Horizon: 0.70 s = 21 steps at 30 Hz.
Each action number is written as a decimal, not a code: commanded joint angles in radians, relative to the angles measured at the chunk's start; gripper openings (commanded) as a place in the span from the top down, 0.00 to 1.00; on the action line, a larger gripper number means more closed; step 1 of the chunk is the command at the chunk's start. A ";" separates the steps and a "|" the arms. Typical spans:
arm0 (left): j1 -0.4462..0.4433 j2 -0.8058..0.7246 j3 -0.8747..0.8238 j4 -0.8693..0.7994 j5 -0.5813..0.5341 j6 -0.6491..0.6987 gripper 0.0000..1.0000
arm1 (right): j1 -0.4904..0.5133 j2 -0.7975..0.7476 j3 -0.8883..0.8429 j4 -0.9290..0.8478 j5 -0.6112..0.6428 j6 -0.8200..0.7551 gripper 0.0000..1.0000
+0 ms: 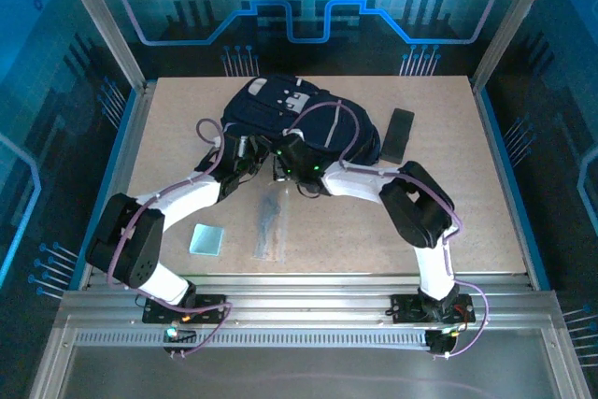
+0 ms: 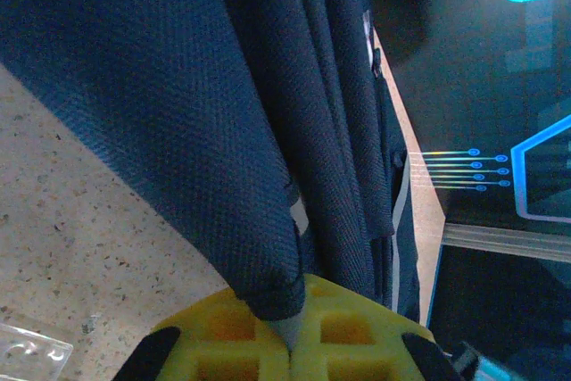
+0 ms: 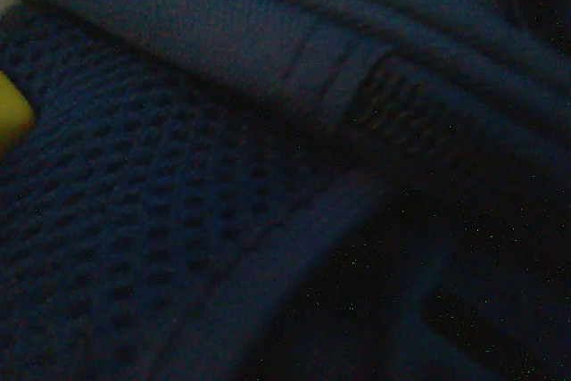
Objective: Pack the student bag
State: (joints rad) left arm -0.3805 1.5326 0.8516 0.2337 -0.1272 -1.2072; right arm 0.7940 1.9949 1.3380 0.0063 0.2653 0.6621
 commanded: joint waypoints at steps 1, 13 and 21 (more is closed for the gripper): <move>0.031 0.028 0.006 0.111 0.006 0.041 1.00 | -0.097 -0.061 -0.068 -0.087 -0.234 0.010 1.00; 0.087 0.035 0.018 0.102 0.051 0.099 1.00 | -0.230 -0.194 -0.207 -0.351 -0.381 -0.079 1.00; 0.161 0.080 0.054 0.073 0.085 0.192 1.00 | -0.357 -0.309 -0.205 -0.639 -0.321 -0.245 1.00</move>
State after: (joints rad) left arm -0.2752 1.5963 0.8532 0.2596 -0.0101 -1.0882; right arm 0.4934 1.7477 1.1507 -0.4210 -0.1078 0.5076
